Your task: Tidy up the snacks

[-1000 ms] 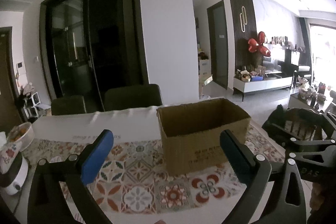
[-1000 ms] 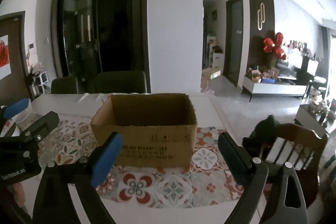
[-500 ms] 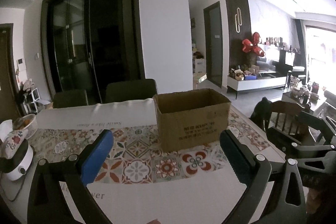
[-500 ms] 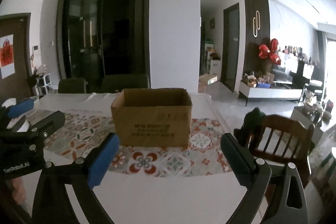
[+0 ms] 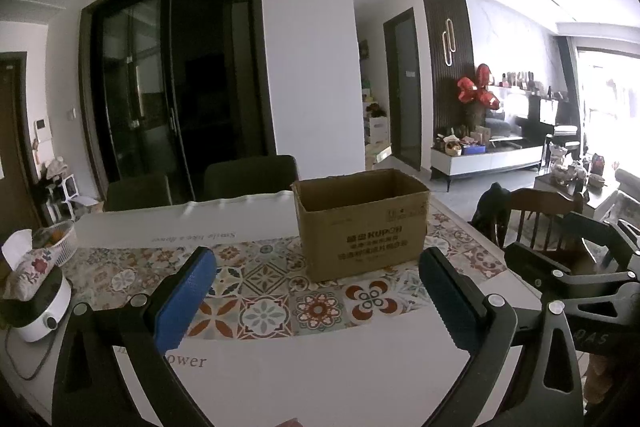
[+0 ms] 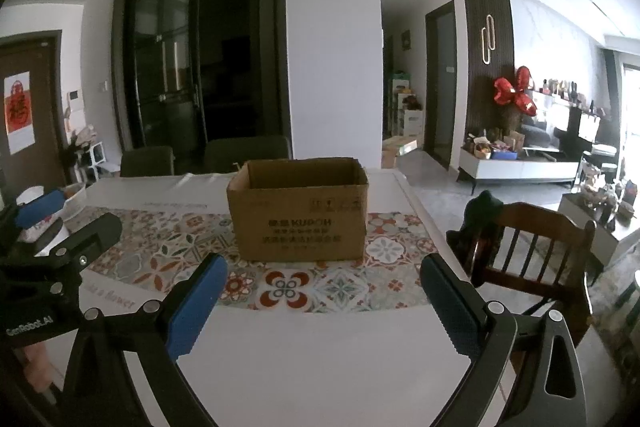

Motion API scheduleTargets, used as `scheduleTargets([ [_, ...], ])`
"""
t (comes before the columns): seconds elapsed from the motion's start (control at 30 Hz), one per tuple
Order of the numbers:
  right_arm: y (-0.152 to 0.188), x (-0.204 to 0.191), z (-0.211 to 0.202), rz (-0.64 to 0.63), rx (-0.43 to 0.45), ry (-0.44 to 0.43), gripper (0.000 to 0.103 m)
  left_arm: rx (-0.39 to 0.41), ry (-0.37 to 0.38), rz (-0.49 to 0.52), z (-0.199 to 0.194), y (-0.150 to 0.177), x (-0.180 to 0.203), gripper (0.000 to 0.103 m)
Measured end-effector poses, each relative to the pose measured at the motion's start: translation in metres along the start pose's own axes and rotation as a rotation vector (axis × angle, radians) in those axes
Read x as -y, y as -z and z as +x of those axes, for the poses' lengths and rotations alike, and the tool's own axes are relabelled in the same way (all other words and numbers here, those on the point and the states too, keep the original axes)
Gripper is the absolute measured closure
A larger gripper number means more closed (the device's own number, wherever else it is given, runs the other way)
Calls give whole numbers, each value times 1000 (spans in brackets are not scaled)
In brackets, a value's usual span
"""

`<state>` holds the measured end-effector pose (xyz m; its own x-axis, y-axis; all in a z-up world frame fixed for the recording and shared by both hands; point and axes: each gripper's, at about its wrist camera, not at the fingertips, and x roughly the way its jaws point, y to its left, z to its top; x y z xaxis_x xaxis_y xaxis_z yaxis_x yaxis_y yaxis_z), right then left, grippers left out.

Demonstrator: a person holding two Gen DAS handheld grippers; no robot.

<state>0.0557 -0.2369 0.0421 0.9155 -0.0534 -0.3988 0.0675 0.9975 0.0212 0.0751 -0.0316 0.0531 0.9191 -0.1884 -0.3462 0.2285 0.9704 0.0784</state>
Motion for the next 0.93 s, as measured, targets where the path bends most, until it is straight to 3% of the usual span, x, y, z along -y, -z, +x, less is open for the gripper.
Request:
scheduleTargets([
  [0.93,6,2,-3,4,-7,8,5,-5,14,-7,1,-1,-1,0],
])
